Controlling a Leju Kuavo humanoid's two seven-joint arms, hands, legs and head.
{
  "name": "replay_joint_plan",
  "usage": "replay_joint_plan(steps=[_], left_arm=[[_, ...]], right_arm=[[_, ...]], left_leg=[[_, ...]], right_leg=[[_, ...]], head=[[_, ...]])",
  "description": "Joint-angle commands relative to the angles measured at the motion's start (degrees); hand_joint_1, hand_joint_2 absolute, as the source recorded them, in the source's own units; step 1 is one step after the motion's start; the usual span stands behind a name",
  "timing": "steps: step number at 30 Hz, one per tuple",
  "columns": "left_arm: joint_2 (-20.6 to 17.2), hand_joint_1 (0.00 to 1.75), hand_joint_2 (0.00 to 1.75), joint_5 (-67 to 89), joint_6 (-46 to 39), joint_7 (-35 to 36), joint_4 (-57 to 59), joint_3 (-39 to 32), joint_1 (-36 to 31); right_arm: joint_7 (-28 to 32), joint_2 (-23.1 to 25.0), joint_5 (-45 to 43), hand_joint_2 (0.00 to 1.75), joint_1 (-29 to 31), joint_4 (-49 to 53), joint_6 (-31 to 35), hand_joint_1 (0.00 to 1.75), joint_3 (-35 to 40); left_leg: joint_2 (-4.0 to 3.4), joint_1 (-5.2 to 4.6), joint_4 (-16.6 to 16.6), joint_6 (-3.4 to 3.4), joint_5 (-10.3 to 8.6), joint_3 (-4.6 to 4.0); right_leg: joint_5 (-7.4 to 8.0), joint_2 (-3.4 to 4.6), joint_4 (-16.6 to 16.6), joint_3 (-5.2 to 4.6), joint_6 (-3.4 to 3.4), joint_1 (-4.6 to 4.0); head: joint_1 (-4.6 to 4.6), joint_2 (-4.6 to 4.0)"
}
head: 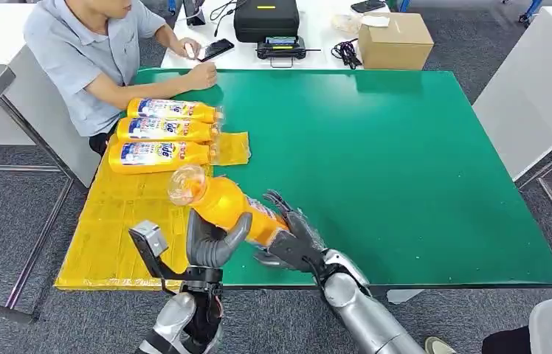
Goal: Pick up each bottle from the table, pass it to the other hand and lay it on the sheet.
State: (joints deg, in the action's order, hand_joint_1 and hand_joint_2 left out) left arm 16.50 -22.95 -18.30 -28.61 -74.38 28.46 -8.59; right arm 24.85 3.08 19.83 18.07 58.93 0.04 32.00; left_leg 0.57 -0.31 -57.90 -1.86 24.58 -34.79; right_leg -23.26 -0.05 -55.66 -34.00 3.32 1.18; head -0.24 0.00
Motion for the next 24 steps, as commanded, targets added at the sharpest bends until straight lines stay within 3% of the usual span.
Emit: replay_joint_plan(steps=[1, 2, 4, 5, 7, 11, 12, 21, 22, 24], left_arm=[[-2.3, 1.75, 1.75, 3.5, -2.0, -0.4, 1.6, 2.3, -1.8], [-2.2, 1.75, 1.75, 3.5, -2.0, -0.4, 1.8, 2.2, -1.9], [-4.4, 1.75, 1.75, 20.2, -14.1, -0.5, 7.1, 6.2, -5.2], [-4.1, 1.75, 1.75, 20.6, -13.8, -0.5, 7.7, 5.3, -5.2], [-4.5, 1.75, 1.75, 35.9, -21.1, 2.9, 11.5, 5.2, -6.7], [-3.5, 1.75, 1.75, 54.1, -21.5, 7.1, 11.2, -2.0, -5.1], [-1.8, 1.75, 1.75, 68.4, -21.7, 9.1, 9.2, -7.7, -3.5], [-3.3, 1.75, 1.75, 91.6, -21.7, 19.6, 6.7, -15.7, -2.1], [-4.2, 1.75, 1.75, 99.7, -21.7, 24.3, 8.8, -15.8, -2.8], [-5.7, 1.75, 1.75, 100.5, -21.7, 26.4, 11.1, -15.0, -4.0]], right_arm=[[-0.3, -0.1, -0.4, 1.75, 1.2, -3.2, 1.1, 0.00, -0.3], [-0.2, -0.2, -0.4, 1.75, 1.1, -3.1, 1.1, 0.00, -0.4], [-0.2, -1.0, 1.5, 1.75, -0.5, -2.4, 4.6, 0.00, -1.6], [0.0, -1.3, 1.8, 1.75, -1.0, -2.3, 4.6, 0.00, -2.1], [0.0, -1.6, 3.7, 1.75, -2.4, -2.0, 6.5, 0.00, -4.4], [0.1, -1.8, 5.4, 1.75, -4.6, -0.2, 7.8, 0.00, -7.9], [-0.1, -1.8, 6.5, 1.75, -5.1, 0.6, 8.6, 0.00, -8.9], [0.4, -2.7, 9.0, 1.75, -13.0, 9.3, 8.7, 0.00, -19.0], [0.5, -2.5, 9.2, 1.75, -13.6, 9.9, 8.4, 0.00, -20.2], [0.7, -2.4, 9.4, 1.75, -14.1, 10.2, 8.0, 0.00, -21.4]], left_leg=[[-0.06, 0.03, 0.0, 0.09, 0.05, 0.17], [-0.01, 0.03, 0.0, 0.07, 0.03, 0.13], [0.02, 0.03, 0.1, 0.08, 0.04, 0.19], [0.00, 0.06, 0.1, 0.13, 0.08, 0.33], [0.12, 0.02, 0.1, 0.08, 0.00, 0.21], [0.02, -0.01, 0.1, 0.06, 0.01, 0.21], [-0.05, 0.03, 0.1, 0.10, 0.06, 0.34], [0.01, 0.05, 0.0, 0.12, 0.09, 0.26], [0.03, 0.03, 0.1, 0.09, 0.05, 0.18], [0.02, 0.04, 0.0, 0.10, 0.07, 0.22]], right_leg=[[-0.04, 0.02, 0.0, 0.16, -0.11, -0.04], [-0.03, -0.01, 0.0, 0.13, -0.09, -0.03], [-0.05, -0.05, 0.0, 0.19, -0.11, -0.04], [-0.10, -0.05, 0.1, 0.33, -0.17, -0.08], [-0.05, -0.15, 0.1, 0.21, -0.10, -0.03], [-0.02, -0.03, 0.1, 0.18, -0.08, 0.00], [-0.05, 0.02, 0.1, 0.30, -0.14, -0.04], [-0.10, -0.05, 0.0, 0.24, -0.16, -0.07], [-0.07, -0.07, 0.1, 0.17, -0.12, -0.04], [-0.09, -0.06, 0.0, 0.20, -0.14, -0.05]], head=[[0.00, 0.00], [0.00, 0.00], [0.00, 0.00], [0.00, 0.00], [0.00, 0.00], [0.00, 0.00], [0.00, 0.00], [0.00, 0.00], [0.02, 0.00], [0.00, 0.00]])
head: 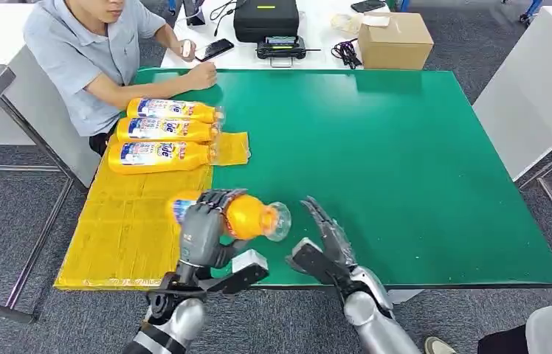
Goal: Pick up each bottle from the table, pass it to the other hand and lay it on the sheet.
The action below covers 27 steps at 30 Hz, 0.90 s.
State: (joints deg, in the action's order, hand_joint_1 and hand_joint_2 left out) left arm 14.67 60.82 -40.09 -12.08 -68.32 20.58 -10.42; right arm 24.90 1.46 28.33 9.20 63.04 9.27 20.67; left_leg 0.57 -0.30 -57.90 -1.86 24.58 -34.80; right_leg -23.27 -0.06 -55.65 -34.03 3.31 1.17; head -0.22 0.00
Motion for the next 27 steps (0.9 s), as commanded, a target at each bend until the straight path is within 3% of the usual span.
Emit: replay_joint_plan(steps=[1, 9, 24, 25, 27], left_arm=[[-3.9, 1.75, 1.75, 16.7, 0.1, 9.9, 5.0, -7.2, -2.2], [-6.7, 1.75, 1.75, 17.6, 8.9, 16.0, 15.0, -2.8, -7.7], [-7.8, 1.75, 1.75, 22.9, 6.4, 19.6, 31.2, -1.4, -15.7], [-7.8, 1.27, 1.75, 23.0, 6.5, 19.6, 31.4, -1.3, -15.7], [-7.8, 1.27, 1.75, 23.0, 6.5, 19.6, 31.4, -1.3, -15.7]], right_arm=[[0.6, -0.8, 0.9, 1.75, -5.2, 6.1, -1.2, 0.00, -10.0], [1.3, -0.4, 1.1, 1.75, -5.5, 6.1, -3.5, 0.00, -12.9], [2.7, 0.4, 1.3, 1.75, -0.2, -0.6, -5.6, 0.00, -10.0], [2.8, 0.3, 1.3, 1.75, -0.2, -0.7, -5.4, 0.00, -10.1], [2.8, 0.3, 1.3, 1.75, -0.2, -0.7, -5.4, 0.00, -10.1]], left_leg=[[0.01, 0.01, 0.1, 0.08, 0.03, 0.20], [0.06, 0.03, 0.1, 0.11, 0.03, 0.25], [-0.16, 0.06, 0.0, 0.12, 0.07, 0.29], [-0.11, 0.06, 0.0, 0.10, 0.04, 0.20], [-0.14, 0.07, 0.0, 0.12, 0.07, 0.26]], right_leg=[[-0.05, -0.04, 0.1, 0.21, -0.11, -0.02], [-0.06, -0.10, 0.1, 0.28, -0.15, -0.04], [-0.03, 0.11, 0.0, 0.27, -0.14, -0.07], [-0.01, 0.07, 0.0, 0.20, -0.11, -0.06], [-0.03, 0.10, 0.1, 0.27, -0.14, -0.07]], head=[[-0.02, 0.00], [-0.04, 0.00], [-0.02, 0.00], [-0.04, 0.00], [-0.02, 0.00]])
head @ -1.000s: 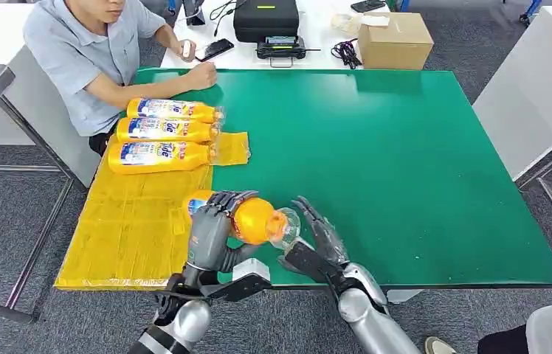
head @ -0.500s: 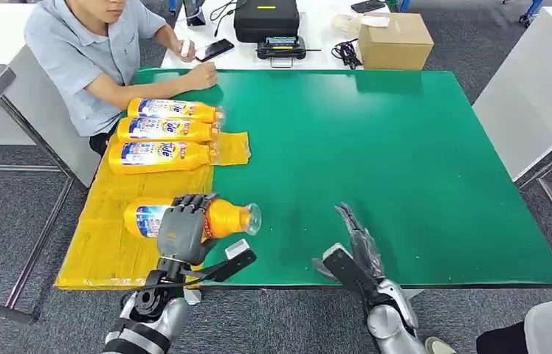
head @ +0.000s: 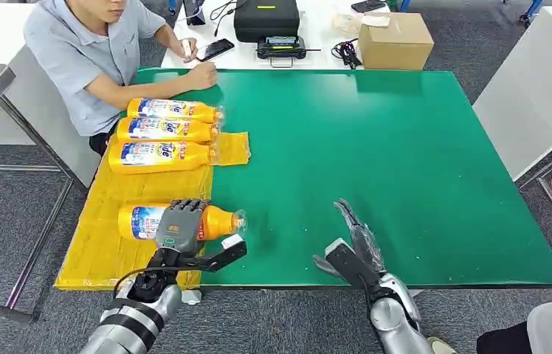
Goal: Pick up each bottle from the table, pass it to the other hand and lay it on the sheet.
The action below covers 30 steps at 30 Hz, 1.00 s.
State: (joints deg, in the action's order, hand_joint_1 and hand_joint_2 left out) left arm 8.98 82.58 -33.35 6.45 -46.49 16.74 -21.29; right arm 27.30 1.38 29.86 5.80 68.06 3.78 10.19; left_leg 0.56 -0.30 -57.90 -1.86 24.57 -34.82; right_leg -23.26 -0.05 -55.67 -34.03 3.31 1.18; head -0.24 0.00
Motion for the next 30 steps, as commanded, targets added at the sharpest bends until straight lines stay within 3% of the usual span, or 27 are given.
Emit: replay_joint_plan(steps=[1, 15, 16, 19, 20, 22, 24, 30], left_arm=[[-2.1, 1.27, 1.75, 1.3, -0.2, 1.0, 9.6, 2.5, -4.8], [-2.1, 1.27, 1.75, 1.3, -0.2, 1.0, 9.6, 2.5, -4.8], [-2.1, 0.52, 1.75, 1.3, -0.2, 1.0, 9.6, 2.5, -4.8], [-2.0, 0.21, 1.75, 1.9, 1.7, 1.2, 10.2, 2.8, -5.1], [-1.9, 0.37, 1.75, 1.8, 2.3, 1.2, 10.3, 2.7, -5.3], [-1.9, 0.49, 1.75, 1.5, 3.2, 1.2, 10.7, 2.4, -5.6], [-1.8, 0.30, 1.75, 1.7, 3.8, 1.4, 11.2, 2.6, -5.7], [-1.8, 0.33, 1.75, 1.4, 4.9, 1.3, 12.4, 2.4, -5.2]], right_arm=[[0.4, 0.4, -0.2, 1.75, 3.2, -5.7, 0.1, 0.00, 0.4], [0.4, 0.4, -0.2, 1.75, 3.2, -5.7, 0.1, 0.00, 0.4], [0.4, 0.4, -0.2, 1.75, 3.2, -5.7, 0.1, 0.00, 0.4], [0.4, 0.2, -0.3, 1.75, 3.3, -6.2, 0.3, 0.00, 0.2], [0.4, 0.3, -0.4, 1.75, 3.4, -6.4, 0.3, 0.00, 0.0], [0.5, 0.2, -0.4, 1.75, 3.6, -6.7, 0.4, 0.00, -0.2], [0.6, 0.4, -0.3, 1.75, 3.6, -6.9, 0.5, 0.00, -0.3], [0.6, 0.1, 0.1, 1.75, 2.8, -7.1, 1.0, 0.00, -1.0]], left_leg=[[-0.13, 0.06, 0.0, 0.10, 0.07, 0.22], [-0.08, 0.02, 0.0, 0.05, 0.02, 0.09], [-0.14, 0.06, 0.0, 0.10, 0.07, 0.19], [-0.12, 0.05, 0.0, 0.10, 0.07, 0.20], [-0.09, 0.03, 0.0, 0.07, 0.04, 0.14], [-0.11, 0.05, 0.0, 0.09, 0.06, 0.21], [-0.07, 0.02, 0.0, 0.05, 0.02, 0.15], [-0.07, 0.00, 0.1, 0.05, 0.01, 0.27]], right_leg=[[-0.03, 0.09, 0.1, 0.20, -0.13, -0.07], [0.01, 0.06, 0.0, 0.07, -0.07, -0.03], [-0.02, 0.10, 0.0, 0.17, -0.13, -0.07], [-0.04, 0.08, 0.0, 0.18, -0.13, -0.06], [-0.01, 0.06, 0.0, 0.12, -0.09, -0.04], [-0.02, 0.07, 0.0, 0.19, -0.12, -0.06], [0.00, 0.05, 0.0, 0.13, -0.08, -0.03], [0.00, 0.05, 0.0, 0.25, -0.07, 0.00]], head=[[0.00, 0.00], [0.00, 0.00], [0.00, 0.00], [0.00, 0.00], [0.00, 0.00], [0.00, 0.00], [0.00, 0.00], [0.00, 0.00]])
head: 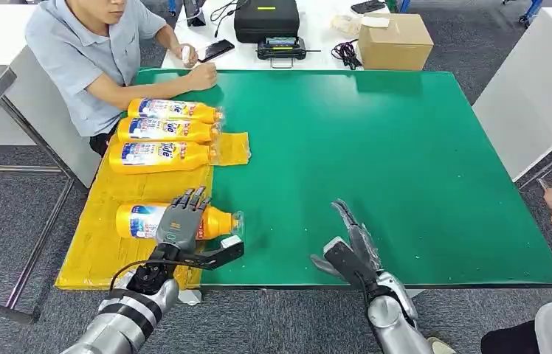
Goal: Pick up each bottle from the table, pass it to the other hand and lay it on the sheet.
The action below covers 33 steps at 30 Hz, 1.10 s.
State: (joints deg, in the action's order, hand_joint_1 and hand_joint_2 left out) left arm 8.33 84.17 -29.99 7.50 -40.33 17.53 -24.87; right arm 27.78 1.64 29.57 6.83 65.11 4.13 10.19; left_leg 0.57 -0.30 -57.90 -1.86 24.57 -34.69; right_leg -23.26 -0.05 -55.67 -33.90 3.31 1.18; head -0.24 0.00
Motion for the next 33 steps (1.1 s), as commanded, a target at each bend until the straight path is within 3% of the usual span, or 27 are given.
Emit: replay_joint_plan(steps=[1, 2, 5, 20, 24, 33], left_arm=[[-1.1, 0.17, 1.75, -0.1, 1.3, 0.4, 6.5, 1.5, -1.6], [-1.1, 0.02, 1.75, -0.2, 1.2, 0.6, 6.6, 1.4, -1.6], [-1.1, 0.00, 1.75, -0.2, 1.5, 0.5, 6.8, 1.4, -1.6], [-1.1, 0.00, 1.75, -0.5, 4.2, -0.1, 8.4, 1.4, -1.9], [-0.5, 0.00, 1.75, -6.0, 9.0, -4.1, 6.4, 0.3, -1.6], [-1.1, 0.00, 1.75, -4.3, 6.6, -2.6, 6.1, 2.9, -1.0]], right_arm=[[0.2, -0.1, 0.4, 1.75, 1.7, -4.2, 0.7, 0.00, -1.2], [0.2, -0.1, 0.4, 1.75, 1.6, -4.2, 0.7, 0.00, -1.3], [0.2, -0.1, 0.5, 1.75, 1.6, -4.3, 0.7, 0.00, -1.4], [0.5, -0.2, 0.7, 1.75, 1.7, -5.2, 1.1, 0.00, -1.9], [0.9, 0.2, 0.9, 1.75, 1.5, -5.3, 0.7, 0.00, -3.0], [1.2, 0.3, 1.5, 1.75, 1.8, -5.9, 0.8, 0.00, -2.9]], left_leg=[[-0.12, 0.04, 0.1, 0.09, 0.05, 0.22], [-0.09, 0.01, 0.1, 0.07, 0.03, 0.21], [-0.09, 0.02, 0.0, 0.07, 0.04, 0.22], [-0.14, 0.01, 0.1, 0.07, 0.02, 0.50], [-0.18, 0.06, 0.1, 0.12, 0.06, 0.59], [-0.19, 0.01, 0.1, 0.08, 0.04, 0.67]], right_leg=[[-0.01, 0.08, 0.1, 0.19, -0.12, -0.05], [-0.01, 0.06, 0.0, 0.17, -0.09, -0.01], [-0.02, 0.06, 0.0, 0.18, -0.09, -0.02], [0.01, 0.11, 0.1, 0.45, -0.10, -0.02], [0.00, 0.13, 0.1, 0.55, -0.18, -0.08], [0.01, 0.17, 0.1, 0.63, -0.12, -0.02]], head=[[0.00, 0.00], [0.00, 0.00], [0.00, 0.00], [0.00, 0.00], [0.00, 0.00], [0.00, 0.00]])
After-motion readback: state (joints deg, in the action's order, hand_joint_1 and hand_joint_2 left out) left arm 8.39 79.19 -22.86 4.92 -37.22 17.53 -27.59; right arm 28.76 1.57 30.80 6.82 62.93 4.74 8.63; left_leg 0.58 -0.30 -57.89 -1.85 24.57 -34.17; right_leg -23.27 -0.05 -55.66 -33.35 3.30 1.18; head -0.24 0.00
